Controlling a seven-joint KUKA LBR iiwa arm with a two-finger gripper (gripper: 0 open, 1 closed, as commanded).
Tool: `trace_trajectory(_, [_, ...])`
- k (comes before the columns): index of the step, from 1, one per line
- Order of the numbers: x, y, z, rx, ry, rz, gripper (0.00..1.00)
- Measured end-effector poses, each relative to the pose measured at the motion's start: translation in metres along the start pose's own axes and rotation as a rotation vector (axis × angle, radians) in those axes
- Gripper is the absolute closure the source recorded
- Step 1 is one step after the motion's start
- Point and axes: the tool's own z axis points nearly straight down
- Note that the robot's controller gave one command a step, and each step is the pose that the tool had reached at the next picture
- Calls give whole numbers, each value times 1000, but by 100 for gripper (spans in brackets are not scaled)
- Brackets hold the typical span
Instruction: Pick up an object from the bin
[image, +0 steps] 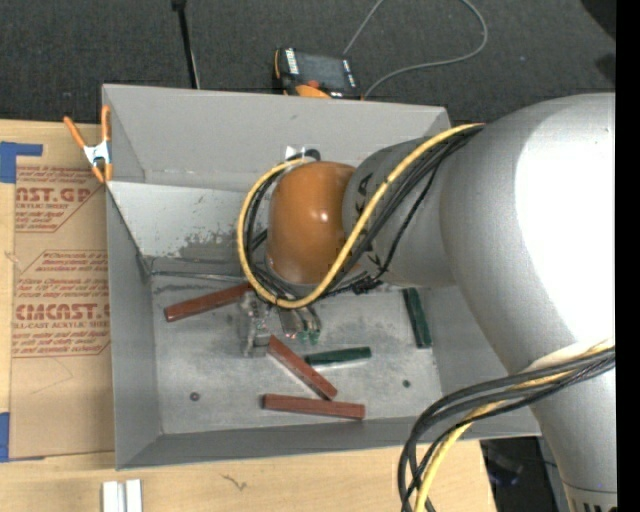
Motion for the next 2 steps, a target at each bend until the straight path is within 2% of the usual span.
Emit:
trace_trajectory(1, [0, 0, 0, 0, 0, 0, 0])
trace_trajectory(2, [61, -61, -1, 1, -2, -560, 0])
